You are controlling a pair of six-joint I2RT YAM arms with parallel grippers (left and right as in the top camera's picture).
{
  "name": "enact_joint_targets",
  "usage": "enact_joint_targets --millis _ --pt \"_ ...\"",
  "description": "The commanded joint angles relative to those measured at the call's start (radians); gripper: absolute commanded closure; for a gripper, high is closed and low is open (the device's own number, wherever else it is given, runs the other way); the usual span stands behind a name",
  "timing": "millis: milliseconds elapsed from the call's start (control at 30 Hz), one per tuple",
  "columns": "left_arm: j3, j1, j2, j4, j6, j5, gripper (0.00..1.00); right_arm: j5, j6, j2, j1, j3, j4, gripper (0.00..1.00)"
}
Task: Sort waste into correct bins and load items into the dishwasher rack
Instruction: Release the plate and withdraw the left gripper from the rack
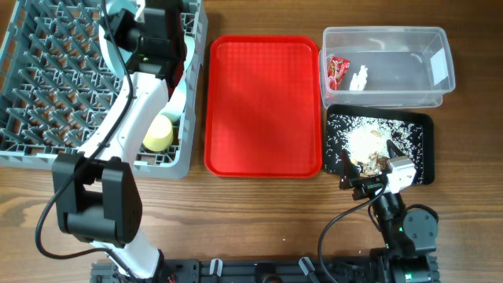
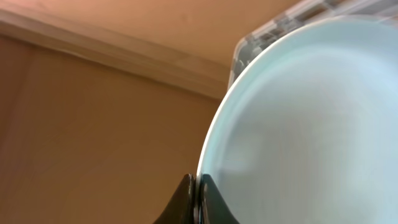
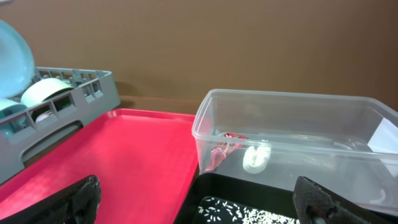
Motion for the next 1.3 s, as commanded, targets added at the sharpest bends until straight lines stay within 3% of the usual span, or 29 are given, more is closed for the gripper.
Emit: enact_joint_targets --millis 0,167,467,800,900,933,1033,1267 --pt "0.003 0.031 -0.027 0.152 0.184 0.002 0.96 -0.008 -0.014 -0.011 -0.005 -0.010 0.005 0.00" --pt "0.003 0.032 -0.045 0.150 0.198 0.003 0.96 -0.008 -0.014 -0.011 -0.005 -0.010 0.005 0.00" --pt "0.003 0.037 -0.044 -0.174 -0.100 0.038 0.96 -0.008 -0.014 -0.011 -0.005 -0.010 0.005 0.00" --pt "-0.002 0.032 -0.045 -0.198 -0.128 0.045 0.95 -0.008 -0.014 -0.011 -0.005 -0.010 0.005 0.00" --pt "-0.002 0.021 -0.047 -0.197 -0.129 0.041 0.74 -0.008 -0.014 -0.011 -0.005 -0.010 0.005 0.00" --pt "-0.002 0.010 -0.053 -0.196 -0.129 0.041 0.61 -0.008 -0.014 -0.011 -0.005 -0.010 0.005 0.00" --pt "-0.002 -0.024 -0.078 -0.157 -0.132 0.041 0.46 -0.008 -0.014 -0.011 -0.005 -0.010 0.005 0.00" --pt "-0.002 -0.134 -0.162 -0.122 -0.133 0.029 0.34 -0.008 -0.014 -0.011 -0.005 -0.010 0.005 0.00"
